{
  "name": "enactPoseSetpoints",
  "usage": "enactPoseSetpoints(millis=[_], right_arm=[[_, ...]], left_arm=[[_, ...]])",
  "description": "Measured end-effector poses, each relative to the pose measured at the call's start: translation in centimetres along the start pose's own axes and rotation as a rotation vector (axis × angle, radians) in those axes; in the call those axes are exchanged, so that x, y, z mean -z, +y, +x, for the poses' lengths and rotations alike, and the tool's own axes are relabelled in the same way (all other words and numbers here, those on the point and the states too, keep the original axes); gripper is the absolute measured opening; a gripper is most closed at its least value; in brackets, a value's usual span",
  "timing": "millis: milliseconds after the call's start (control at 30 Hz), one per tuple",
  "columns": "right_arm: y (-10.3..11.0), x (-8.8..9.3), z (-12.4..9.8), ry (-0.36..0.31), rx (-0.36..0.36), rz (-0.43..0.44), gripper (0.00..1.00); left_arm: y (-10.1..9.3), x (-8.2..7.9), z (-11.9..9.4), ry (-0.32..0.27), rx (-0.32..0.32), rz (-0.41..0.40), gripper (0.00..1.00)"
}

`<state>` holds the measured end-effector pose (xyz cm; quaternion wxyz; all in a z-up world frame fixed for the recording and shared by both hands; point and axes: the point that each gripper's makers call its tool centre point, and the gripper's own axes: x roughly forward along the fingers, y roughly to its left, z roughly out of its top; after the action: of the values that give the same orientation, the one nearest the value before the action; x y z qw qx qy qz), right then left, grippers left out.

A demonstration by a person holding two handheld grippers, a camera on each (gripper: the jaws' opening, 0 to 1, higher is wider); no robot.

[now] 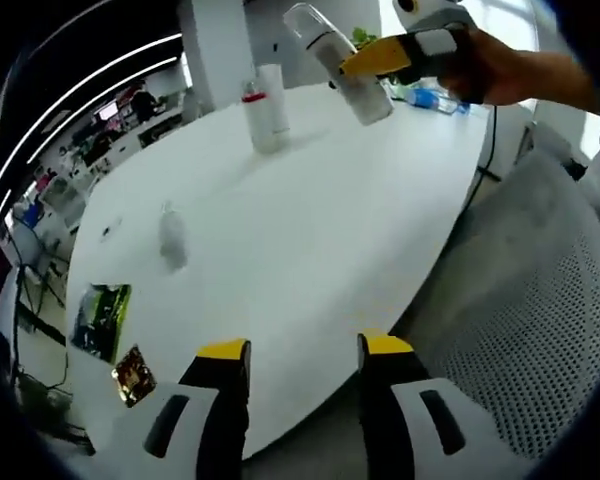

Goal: Arrange the skincare products in the storage area until every visible bottle or jar stands upright without overlapping.

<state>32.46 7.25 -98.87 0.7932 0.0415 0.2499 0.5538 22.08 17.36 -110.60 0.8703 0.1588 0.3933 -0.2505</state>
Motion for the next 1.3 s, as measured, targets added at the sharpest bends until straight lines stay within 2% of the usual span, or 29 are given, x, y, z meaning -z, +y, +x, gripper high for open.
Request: enactPoseSetpoints(millis=[33,67,133,200,233,267,300,333,367,400,467,533,600,800,867,933,1033,1100,1200,1300], right_arm=[[-0.3,0.2,0.0,0.002,0.007,-0.006,0.16],[-0.3,0.3,0.0,0.005,0.005,-0.007,0.16],[-0.7,0.6,0.0,0.007,0.002,-0.005,0.16],[-0.9,0.7,0.1,0.008,-0.001,0.001,0.16],[-1.0,0.7,0.1,0.007,-0.002,0.006,0.16],[-1.1,0.6,0.1,0.004,-0.001,0.008,0.16],[-1.2,0.6,0.2,0.003,-0.003,0.01,0.16],[-1.1,0.6,0.2,0.005,-0.006,0.012,0.16],[-1.1,0.7,0.2,0.007,-0.007,0.01,0.16],[-1.1,0.7,0.2,0.008,-0.006,0.004,0.15],[-1.3,0.7,0.2,0.01,-0.007,-0.005,0.15],[-1.4,0.6,0.3,-0.004,-0.009,-0.018,0.14],[-1.8,0.9,0.5,0.006,-0.004,-0.02,0.14],[-2.9,2.3,1.2,0.043,0.017,-0.013,0.13],[-3.1,2.1,1.1,0.026,0.011,0.018,0.13],[-3.0,1.7,1.1,0.004,0.001,0.049,0.13],[-2.6,1.7,1.2,0.006,-0.007,0.033,0.13],[-1.9,1.6,1.4,-0.002,-0.039,0.043,0.13],[0.7,0.7,1.6,-0.043,-0.135,0.035,0.13],[3.2,0.6,1.7,-0.047,-0.201,-0.004,0.13]], left_arm=[[-0.6,0.2,0.0,0.019,0.038,-0.015,0.2],[-0.5,0.2,0.0,0.021,0.036,-0.013,0.13],[0.4,0.1,0.1,0.02,-0.014,0.038,0.02],[0.1,0.2,0.1,0.024,-0.007,0.035,0.0],[0.0,0.1,0.2,0.02,-0.014,0.066,0.0],[0.4,-0.4,0.0,0.009,-0.04,0.145,0.0],[0.4,-0.5,-0.1,0.007,-0.042,0.168,0.0],[0.0,-0.2,0.1,0.019,-0.016,0.125,0.0],[0.0,0.0,0.2,0.027,-0.019,0.111,0.0],[0.3,0.2,0.2,0.037,-0.041,0.147,0.0],[0.3,0.3,0.3,0.047,-0.04,0.15,0.05],[0.5,0.6,0.5,0.064,-0.048,0.119,0.22],[0.8,0.9,0.6,0.075,-0.064,0.12,0.33],[0.9,0.9,0.5,0.077,-0.07,0.111,0.34],[1.0,0.9,0.5,0.078,-0.074,0.11,0.34],[1.1,0.7,0.4,0.062,-0.075,0.083,0.33],[1.3,0.1,0.2,0.027,-0.073,0.046,0.32],[1.3,-0.7,0.0,-0.018,-0.063,-0.013,0.33],[1.8,-2.3,-0.7,-0.09,-0.049,-0.084,0.32],[2.2,-4.4,-1.8,-0.184,-0.016,-0.179,0.28]])
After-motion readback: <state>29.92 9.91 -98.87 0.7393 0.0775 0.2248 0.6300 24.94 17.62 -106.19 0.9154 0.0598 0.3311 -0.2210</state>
